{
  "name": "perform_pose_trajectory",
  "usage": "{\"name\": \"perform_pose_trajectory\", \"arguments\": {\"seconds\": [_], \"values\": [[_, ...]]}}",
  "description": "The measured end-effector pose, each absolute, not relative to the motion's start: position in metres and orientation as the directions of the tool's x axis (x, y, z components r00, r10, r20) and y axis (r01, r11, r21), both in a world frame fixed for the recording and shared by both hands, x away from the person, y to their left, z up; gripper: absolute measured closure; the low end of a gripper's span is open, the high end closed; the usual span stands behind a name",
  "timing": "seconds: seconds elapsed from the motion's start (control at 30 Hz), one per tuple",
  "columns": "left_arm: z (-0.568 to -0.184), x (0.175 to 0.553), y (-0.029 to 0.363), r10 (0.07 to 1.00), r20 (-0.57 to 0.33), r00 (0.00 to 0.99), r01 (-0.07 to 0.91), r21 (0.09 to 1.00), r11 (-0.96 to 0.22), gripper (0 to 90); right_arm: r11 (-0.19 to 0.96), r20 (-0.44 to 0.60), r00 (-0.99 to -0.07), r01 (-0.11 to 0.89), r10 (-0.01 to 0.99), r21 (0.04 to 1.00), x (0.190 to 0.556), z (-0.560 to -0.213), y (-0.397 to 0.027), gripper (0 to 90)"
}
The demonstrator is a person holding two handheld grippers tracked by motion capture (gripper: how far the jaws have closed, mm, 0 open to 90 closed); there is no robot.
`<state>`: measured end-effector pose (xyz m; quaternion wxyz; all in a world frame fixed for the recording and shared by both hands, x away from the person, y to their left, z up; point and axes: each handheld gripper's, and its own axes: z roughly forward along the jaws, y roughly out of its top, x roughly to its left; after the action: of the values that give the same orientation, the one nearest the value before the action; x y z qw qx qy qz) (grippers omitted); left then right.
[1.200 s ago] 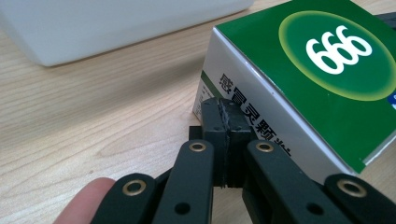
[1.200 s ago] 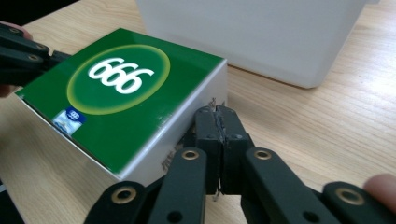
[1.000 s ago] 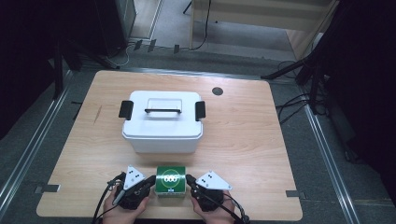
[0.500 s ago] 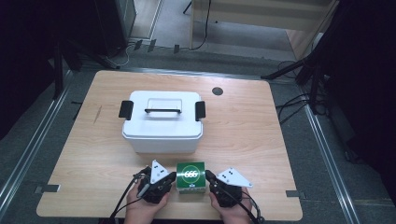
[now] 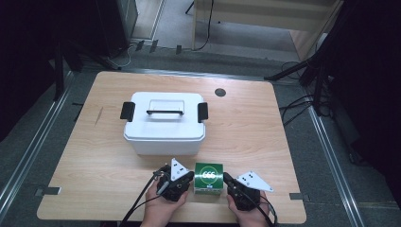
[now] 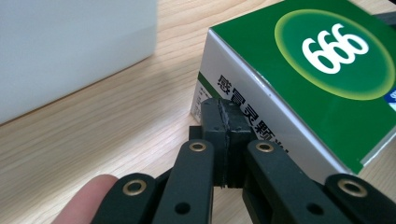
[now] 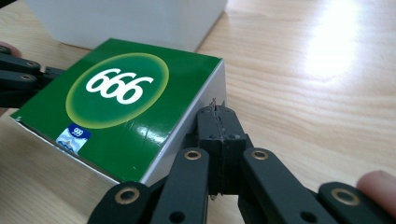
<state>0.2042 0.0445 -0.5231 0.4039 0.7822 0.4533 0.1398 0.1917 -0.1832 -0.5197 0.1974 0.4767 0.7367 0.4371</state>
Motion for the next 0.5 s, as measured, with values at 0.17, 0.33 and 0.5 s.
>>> {"name": "perform_pose_trajectory", "arguments": {"seconds": [0.17,0.33,0.5], "values": [[-0.524,0.207,0.032,0.82,-0.153,0.551,0.595,0.762,-0.258,90.0,0.142,0.133,-0.441,0.536,0.888,0.832,0.192,-0.52,-0.194,90.0],[-0.524,0.21,0.026,0.818,-0.156,0.554,0.589,0.767,-0.253,90.0,0.145,0.123,-0.433,0.536,0.893,0.832,0.192,-0.52,-0.203,90.0],[-0.521,0.207,0.042,0.843,-0.124,0.523,0.572,0.784,-0.24,72.6,0.201,0.011,-0.412,0.468,0.911,0.86,0.194,-0.519,-0.212,60.5]]}}
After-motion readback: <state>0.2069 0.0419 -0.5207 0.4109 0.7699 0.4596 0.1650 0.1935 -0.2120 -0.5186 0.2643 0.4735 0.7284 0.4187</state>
